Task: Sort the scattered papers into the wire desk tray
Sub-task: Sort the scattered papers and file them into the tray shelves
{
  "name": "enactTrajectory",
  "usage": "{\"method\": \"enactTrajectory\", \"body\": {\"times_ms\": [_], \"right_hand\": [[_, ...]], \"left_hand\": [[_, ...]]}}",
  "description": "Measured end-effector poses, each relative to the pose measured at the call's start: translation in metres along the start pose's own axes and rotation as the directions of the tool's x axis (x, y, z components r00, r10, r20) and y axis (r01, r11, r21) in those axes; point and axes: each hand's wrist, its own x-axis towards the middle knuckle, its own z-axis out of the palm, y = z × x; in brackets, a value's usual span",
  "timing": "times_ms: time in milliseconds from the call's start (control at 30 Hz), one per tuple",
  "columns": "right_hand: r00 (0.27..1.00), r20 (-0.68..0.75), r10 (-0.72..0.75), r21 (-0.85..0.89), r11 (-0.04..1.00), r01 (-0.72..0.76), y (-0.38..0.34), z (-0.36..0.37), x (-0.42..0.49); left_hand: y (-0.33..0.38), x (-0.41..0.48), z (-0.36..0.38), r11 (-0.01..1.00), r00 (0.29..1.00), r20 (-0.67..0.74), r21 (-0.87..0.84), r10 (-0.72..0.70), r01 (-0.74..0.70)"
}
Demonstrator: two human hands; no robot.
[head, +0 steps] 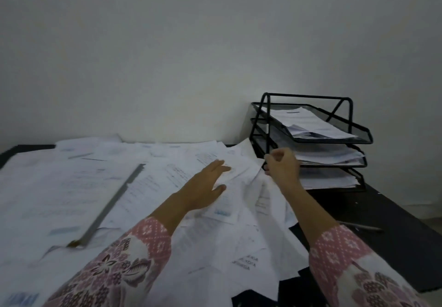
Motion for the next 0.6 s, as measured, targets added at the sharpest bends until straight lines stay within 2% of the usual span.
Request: {"method": "enactTrajectory", "body": {"times_ms": [133,300,367,467,533,600], "right_hand": [[0.975,0.217,-0.038,-0.149,0.986,0.071,0.002,0.056,-0.037],[0.901,0.421,-0.106,-0.267,0.934,0.235,0.008,0.118,-0.076],[0.867,0.484,-0.118,-0.331,0.892,0.306,0.01,0.142,-0.088],[0.858,0.509,-0.072,-0.515,0.772,0.371,0.01,0.164,-0.097],[0.856,0.517,-0.028,-0.601,0.7,0.386,0.012,0.174,-0.099],[0.856,0.516,0.015,-0.64,0.671,0.374,0.016,0.178,-0.098]], "left_hand": [[-0.042,-0.054,-0.031,0.99,0.979,-0.157,0.036,-0.126,0.134],[-0.081,-0.11,-0.065,0.933,0.905,-0.3,0.104,-0.301,0.345],[-0.095,-0.127,-0.076,0.888,0.866,-0.322,0.128,-0.383,0.441],[-0.109,-0.144,-0.087,0.821,0.818,-0.304,0.156,-0.489,0.549],[-0.116,-0.153,-0.09,0.799,0.807,-0.258,0.164,-0.531,0.578],[-0.118,-0.157,-0.09,0.793,0.814,-0.232,0.201,-0.533,0.576]]}}
